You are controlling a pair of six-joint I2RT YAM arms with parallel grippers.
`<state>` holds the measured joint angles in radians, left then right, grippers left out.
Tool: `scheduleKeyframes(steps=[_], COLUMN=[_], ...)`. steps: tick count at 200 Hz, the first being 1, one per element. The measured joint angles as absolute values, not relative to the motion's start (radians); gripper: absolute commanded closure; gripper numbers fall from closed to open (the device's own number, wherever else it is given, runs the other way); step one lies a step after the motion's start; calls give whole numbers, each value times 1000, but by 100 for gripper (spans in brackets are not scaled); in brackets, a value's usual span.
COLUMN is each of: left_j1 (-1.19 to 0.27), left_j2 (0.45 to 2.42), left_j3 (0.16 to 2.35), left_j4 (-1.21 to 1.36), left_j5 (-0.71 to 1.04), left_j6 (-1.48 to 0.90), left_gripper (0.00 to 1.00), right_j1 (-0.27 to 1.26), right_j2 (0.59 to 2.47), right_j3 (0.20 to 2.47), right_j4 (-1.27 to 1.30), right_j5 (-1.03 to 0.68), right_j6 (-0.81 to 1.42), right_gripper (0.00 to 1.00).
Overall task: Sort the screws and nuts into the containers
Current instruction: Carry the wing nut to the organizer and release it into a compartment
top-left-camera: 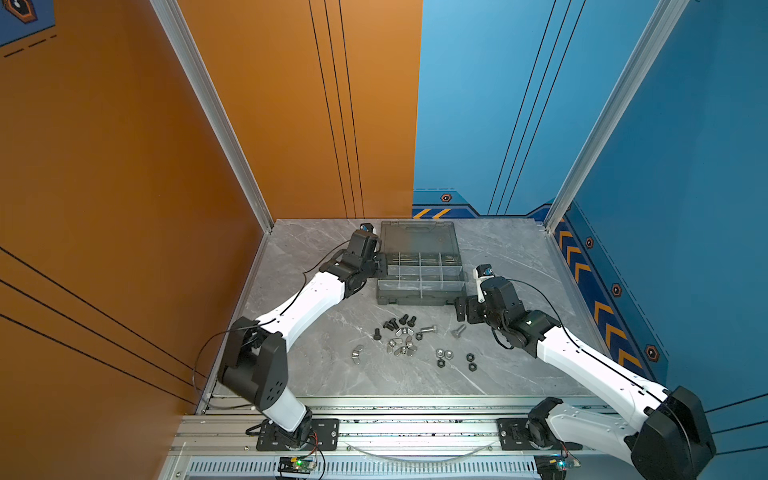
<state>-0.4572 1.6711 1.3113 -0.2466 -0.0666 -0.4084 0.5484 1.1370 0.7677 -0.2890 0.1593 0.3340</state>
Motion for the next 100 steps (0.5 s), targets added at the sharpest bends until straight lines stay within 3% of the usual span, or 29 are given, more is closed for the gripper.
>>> scheduleKeyframes(steps=[47, 100], left_j1=[-456, -464], left_j2=[1947, 1991], left_j3=[1487, 1501], left_j4=[-232, -244], left_j5=[-16, -2], left_j6=[-427, -452], left_gripper=[100, 100], right_j1=[548, 544], right_j2=[1129, 1054], right_j3=[760, 713], right_j4=[-308, -315], right_j5=[160, 160], right_j6=[361, 376], right_gripper=[1, 0])
